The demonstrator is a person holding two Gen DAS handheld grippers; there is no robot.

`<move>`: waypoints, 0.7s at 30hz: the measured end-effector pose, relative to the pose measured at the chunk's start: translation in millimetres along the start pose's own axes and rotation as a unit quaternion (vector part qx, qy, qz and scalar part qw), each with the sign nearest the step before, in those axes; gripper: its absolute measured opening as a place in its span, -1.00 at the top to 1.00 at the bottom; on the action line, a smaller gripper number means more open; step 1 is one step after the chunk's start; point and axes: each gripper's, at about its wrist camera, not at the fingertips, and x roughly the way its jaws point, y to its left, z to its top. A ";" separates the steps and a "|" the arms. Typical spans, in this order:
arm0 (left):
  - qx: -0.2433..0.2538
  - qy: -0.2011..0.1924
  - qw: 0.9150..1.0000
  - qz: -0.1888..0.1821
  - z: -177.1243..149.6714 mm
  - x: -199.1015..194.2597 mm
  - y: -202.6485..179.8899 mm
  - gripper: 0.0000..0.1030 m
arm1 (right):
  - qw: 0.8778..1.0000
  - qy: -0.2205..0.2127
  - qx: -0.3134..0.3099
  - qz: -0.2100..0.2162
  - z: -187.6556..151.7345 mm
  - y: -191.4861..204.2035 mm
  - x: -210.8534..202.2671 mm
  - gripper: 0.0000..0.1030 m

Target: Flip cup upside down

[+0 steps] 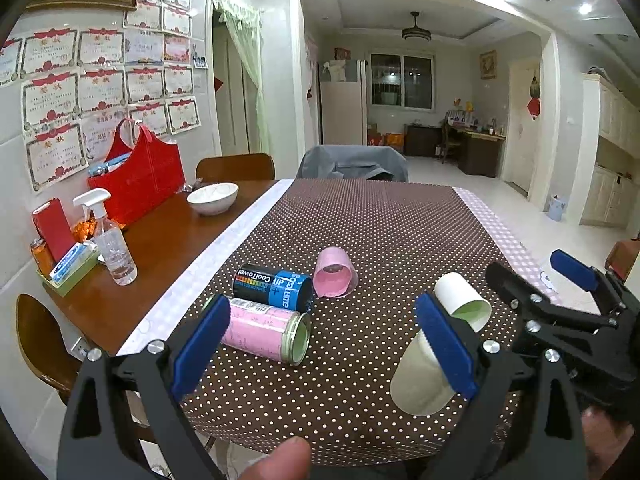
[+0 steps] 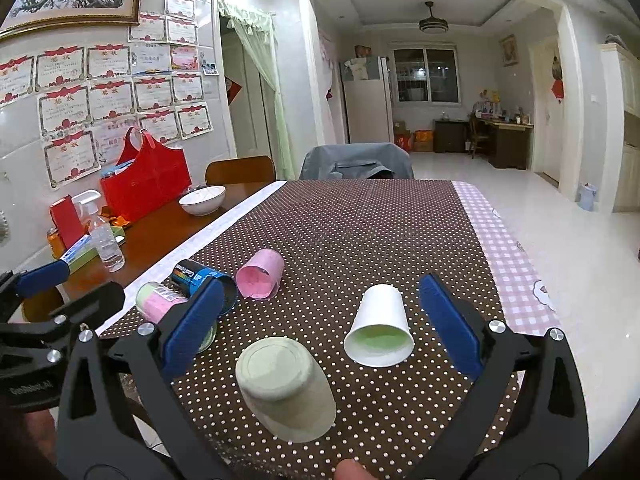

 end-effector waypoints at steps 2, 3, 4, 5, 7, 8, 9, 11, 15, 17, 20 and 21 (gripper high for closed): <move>0.002 -0.002 1.000 -0.001 0.6 -3.8 -1.6 -0.79 | 1.000 0.006 0.002 -0.001 3.2 -2.3 -4.7 -0.88; 0.002 -0.004 1.000 -0.002 1.1 -6.1 -2.6 -0.79 | 1.000 0.009 0.005 0.000 5.4 -3.9 -7.4 -0.88; 0.003 -0.005 1.000 -0.003 1.5 -8.2 -3.3 -0.79 | 1.000 0.012 0.007 0.000 6.9 -5.3 -9.8 -0.88; 0.003 -0.006 1.000 -0.003 1.7 -10.3 -3.9 -0.79 | 1.000 0.015 0.008 0.001 8.7 -7.1 -11.7 -0.88; 0.005 -0.010 1.000 -0.004 2.5 -14.5 -5.1 -0.79 | 1.000 0.021 0.011 0.005 10.8 -9.6 -16.8 -0.88; 0.005 -0.011 1.000 -0.004 2.8 -17.1 -5.8 -0.79 | 1.000 0.023 0.011 0.006 11.7 -9.9 -19.4 -0.88; 0.005 -0.012 1.000 -0.004 3.3 -18.6 -5.9 -0.79 | 1.000 0.025 0.011 0.004 13.0 -9.7 -22.5 -0.88; 0.005 -0.013 1.000 -0.004 3.7 -22.3 -6.2 -0.79 | 1.000 0.025 0.008 0.004 14.4 -9.7 -27.9 -0.88; 0.004 -0.016 1.000 -0.004 3.7 -30.0 -5.6 -0.79 | 1.000 0.026 -0.003 0.001 17.1 -8.1 -38.9 -0.88; 0.004 -0.017 1.000 -0.004 3.4 -33.7 -6.1 -0.79 | 1.000 0.027 -0.009 0.000 17.7 -7.6 -43.4 -0.88; 0.006 -0.019 1.000 -0.004 2.1 -39.7 -7.6 -0.79 | 0.999 0.028 -0.016 -0.005 19.2 -7.9 -52.7 -0.88; 0.007 -0.019 1.000 -0.004 1.8 -41.4 -8.0 -0.79 | 0.999 0.028 -0.015 -0.005 19.8 -8.5 -55.3 -0.88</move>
